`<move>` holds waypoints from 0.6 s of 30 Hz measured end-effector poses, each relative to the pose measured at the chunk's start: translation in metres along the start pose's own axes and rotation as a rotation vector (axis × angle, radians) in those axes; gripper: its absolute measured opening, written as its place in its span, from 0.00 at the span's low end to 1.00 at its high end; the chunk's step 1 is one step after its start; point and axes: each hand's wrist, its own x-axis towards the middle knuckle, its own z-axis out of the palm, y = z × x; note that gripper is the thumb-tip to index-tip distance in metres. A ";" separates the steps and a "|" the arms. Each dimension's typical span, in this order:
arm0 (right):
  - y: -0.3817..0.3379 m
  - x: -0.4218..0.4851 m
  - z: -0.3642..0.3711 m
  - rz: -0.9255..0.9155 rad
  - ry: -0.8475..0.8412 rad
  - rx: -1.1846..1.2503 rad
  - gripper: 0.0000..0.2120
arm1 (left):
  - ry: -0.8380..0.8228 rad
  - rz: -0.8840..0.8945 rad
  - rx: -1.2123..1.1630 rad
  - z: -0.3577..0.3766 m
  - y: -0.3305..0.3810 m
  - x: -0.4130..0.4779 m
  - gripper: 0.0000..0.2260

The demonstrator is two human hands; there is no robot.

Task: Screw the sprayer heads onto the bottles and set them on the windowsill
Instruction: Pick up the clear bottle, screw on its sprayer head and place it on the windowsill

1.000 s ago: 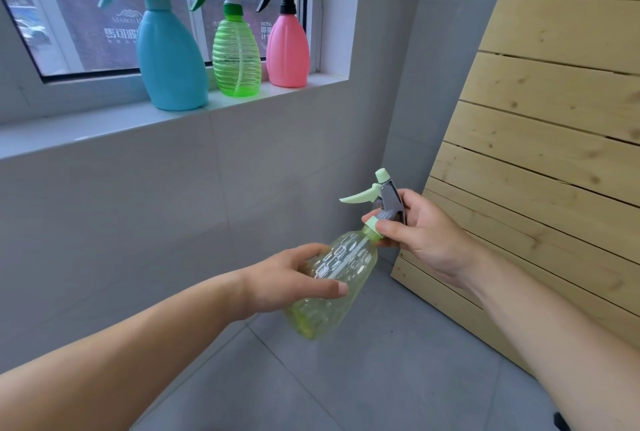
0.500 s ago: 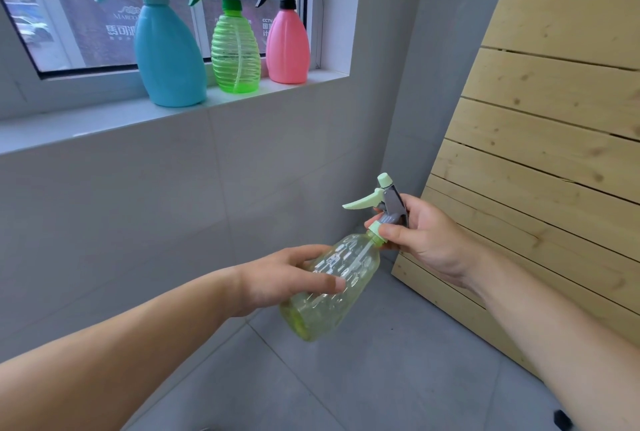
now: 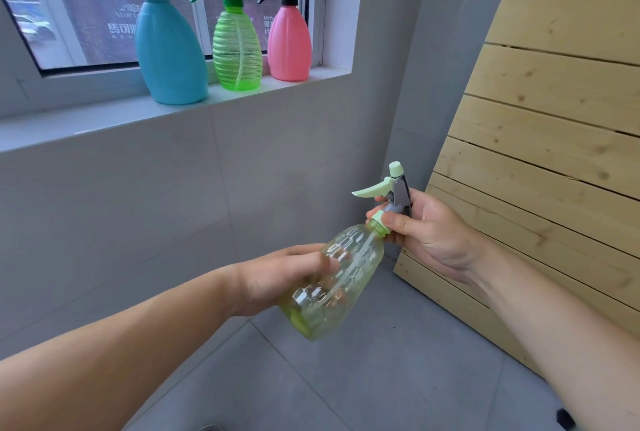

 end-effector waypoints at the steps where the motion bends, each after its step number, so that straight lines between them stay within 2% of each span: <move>1: 0.000 0.000 0.000 0.001 0.009 -0.009 0.12 | 0.016 0.005 0.022 0.000 0.000 0.000 0.17; 5: 0.005 0.004 0.005 -0.016 0.132 -0.181 0.05 | 0.082 0.049 0.100 0.006 0.002 0.000 0.18; 9: 0.008 0.007 0.008 -0.043 0.269 -0.306 0.16 | 0.177 0.110 0.126 0.008 0.000 0.005 0.23; 11: 0.006 0.007 0.008 -0.051 0.291 -0.315 0.17 | 0.213 0.139 0.172 0.008 0.001 0.006 0.27; 14: 0.002 0.006 0.003 -0.026 0.227 -0.169 0.08 | 0.213 0.155 0.198 0.008 0.005 0.007 0.28; 16: -0.001 0.004 -0.002 -0.022 0.133 -0.065 0.10 | 0.219 0.166 0.223 0.005 0.006 0.007 0.28; 18: -0.002 0.003 -0.004 -0.033 0.099 -0.080 0.11 | 0.238 0.175 0.262 0.004 0.005 0.007 0.28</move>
